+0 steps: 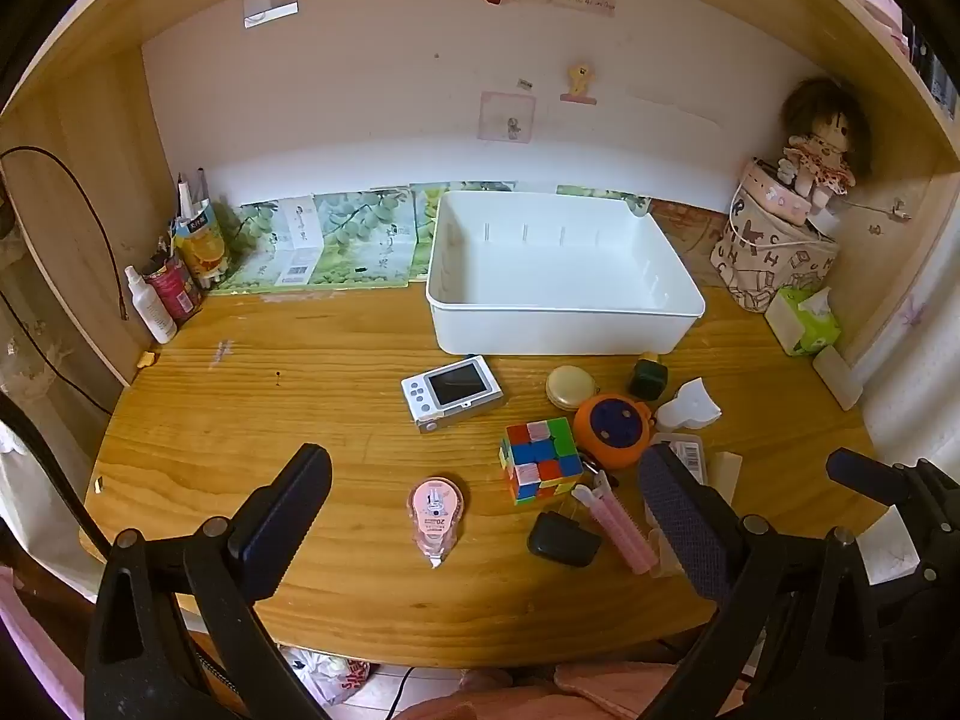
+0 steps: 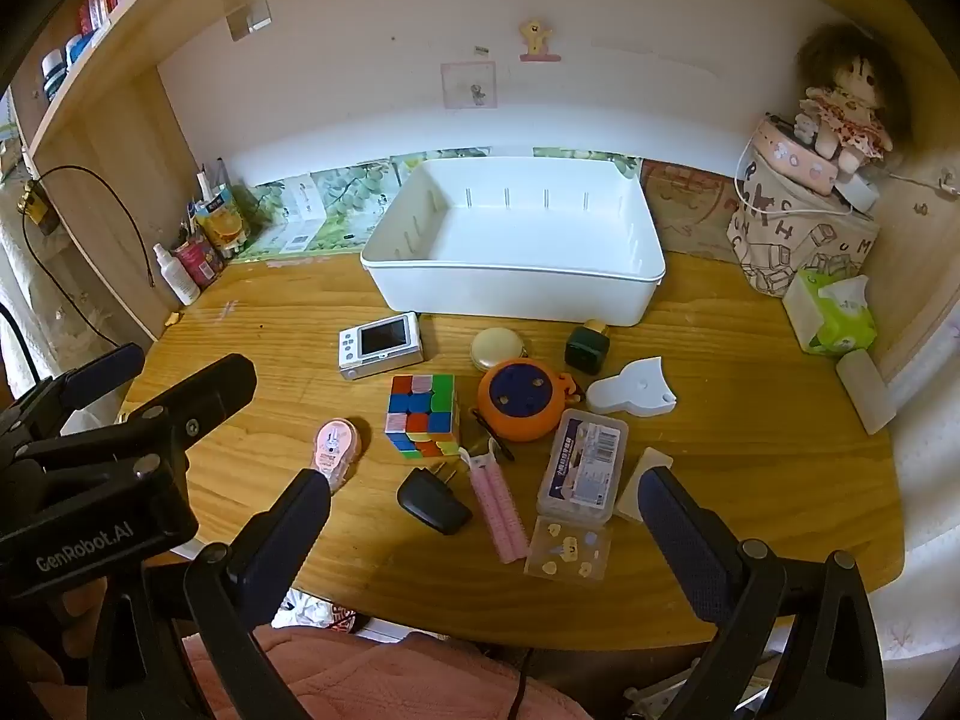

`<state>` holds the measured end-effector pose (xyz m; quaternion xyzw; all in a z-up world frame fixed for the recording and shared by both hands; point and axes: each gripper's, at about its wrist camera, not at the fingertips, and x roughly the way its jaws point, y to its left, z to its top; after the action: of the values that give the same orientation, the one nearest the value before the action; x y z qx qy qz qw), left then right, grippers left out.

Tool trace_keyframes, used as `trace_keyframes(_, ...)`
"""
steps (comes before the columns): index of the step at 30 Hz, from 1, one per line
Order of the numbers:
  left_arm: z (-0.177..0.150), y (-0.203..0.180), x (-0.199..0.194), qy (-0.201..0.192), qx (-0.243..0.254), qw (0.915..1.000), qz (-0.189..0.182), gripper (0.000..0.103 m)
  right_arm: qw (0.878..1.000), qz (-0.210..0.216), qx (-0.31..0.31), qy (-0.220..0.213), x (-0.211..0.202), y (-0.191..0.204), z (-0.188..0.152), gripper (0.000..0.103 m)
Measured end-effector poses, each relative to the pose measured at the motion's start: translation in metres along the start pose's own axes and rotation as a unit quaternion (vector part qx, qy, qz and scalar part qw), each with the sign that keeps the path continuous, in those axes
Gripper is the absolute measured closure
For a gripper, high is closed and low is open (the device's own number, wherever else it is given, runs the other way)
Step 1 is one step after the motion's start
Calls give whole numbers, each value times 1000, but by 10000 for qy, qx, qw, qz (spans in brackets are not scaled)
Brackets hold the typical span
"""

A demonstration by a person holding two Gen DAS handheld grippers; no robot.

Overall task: Organize rigid objects
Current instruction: 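Move both tools toward the black plug and beige plug on the desk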

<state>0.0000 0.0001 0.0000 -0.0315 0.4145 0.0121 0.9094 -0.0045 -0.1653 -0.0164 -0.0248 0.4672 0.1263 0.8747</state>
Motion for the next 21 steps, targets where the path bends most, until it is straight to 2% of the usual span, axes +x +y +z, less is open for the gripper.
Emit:
trace_keyframes(6,-3,-1,1,-54,16,10000,-62,1,10000,-19,21,-8,0,5,0,0)
trace_keyframes(10,-7,11,-3,-116,19,9997,-217,1,10000,-36,11,-25,-2,12,2,0)
trace_keyframes(17,-2,23,-5,-257,153,9993,-215,1,9995,-209,179,-184,-3,21,1,0)
trace_keyframes(21,-1,31,-1,-179,164,9993,-272,1,9990,-298,240,-219,-3,26,-3,0)
